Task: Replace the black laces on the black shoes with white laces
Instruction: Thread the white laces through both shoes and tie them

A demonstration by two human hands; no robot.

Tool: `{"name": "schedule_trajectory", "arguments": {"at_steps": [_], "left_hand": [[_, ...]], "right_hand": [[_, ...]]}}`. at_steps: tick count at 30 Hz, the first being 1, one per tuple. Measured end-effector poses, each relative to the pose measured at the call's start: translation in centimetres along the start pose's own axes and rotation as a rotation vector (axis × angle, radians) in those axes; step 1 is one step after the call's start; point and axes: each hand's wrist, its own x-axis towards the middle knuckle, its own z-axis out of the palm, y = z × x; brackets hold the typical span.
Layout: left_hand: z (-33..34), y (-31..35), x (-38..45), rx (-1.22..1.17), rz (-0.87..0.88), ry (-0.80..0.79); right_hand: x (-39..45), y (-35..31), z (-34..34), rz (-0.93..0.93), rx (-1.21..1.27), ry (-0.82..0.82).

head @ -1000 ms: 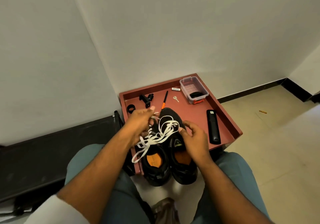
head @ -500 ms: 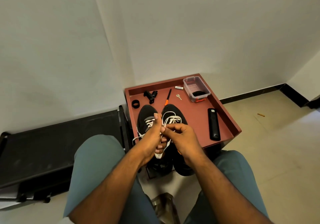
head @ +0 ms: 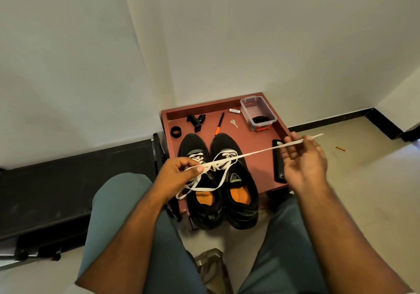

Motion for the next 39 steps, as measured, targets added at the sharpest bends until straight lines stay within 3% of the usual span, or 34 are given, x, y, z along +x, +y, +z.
{"name": "schedule_trajectory", "arguments": {"at_steps": [3,8,12,14,16,18,22,25,29,31,36,39], "left_hand": [[-2.2,-0.4,0.0,0.231,-0.024,0.004],[-4.1,0.0,-0.2,0.539,-0.065,0.231],[-1.3,0.9,0.3,0.297,0.153,0.395],[0.7,0.1,0.6,0.352,0.093,0.309],[2.9,-1.2,0.9,0.500,0.055,0.125],[5.0,-1.7,1.5,0.640,0.141,0.046],[8.0,-0.9,4.2,0.743,0.263,0.123],[9.6,-0.2,7.0,0.831,0.203,0.170],[11.0,0.6,10.3,0.972,0.048,0.044],[11.0,1.0,11.0,0.803,-0.044,0.013],[4.2,2.5,9.4,-0.473,-0.394,0.164],[-3.0,0.4,7.6,-0.664,-0.491,0.331]], "right_hand": [[2.5,-2.6,-1.3,-0.050,0.069,0.043],[3.8,-2.2,-3.1,-0.051,-0.181,0.125],[4.1,0.5,-4.3,-0.003,-0.220,0.173],[4.3,1.0,-4.5,-0.021,-0.219,0.200],[4.2,1.0,-4.3,-0.077,-0.257,0.193],[4.0,0.9,-3.8,-0.133,-0.317,0.148],[3.5,1.6,-2.8,-0.184,-0.455,0.017],[3.2,3.1,-2.7,-0.190,-0.629,-0.088],[2.8,5.1,-3.0,-0.214,-0.777,-0.243],[2.5,5.7,-3.2,-0.224,-0.821,-0.290],[2.7,6.5,-3.9,-0.174,-0.895,-0.334],[3.2,6.7,-4.3,-0.198,-0.898,-0.299]]}}
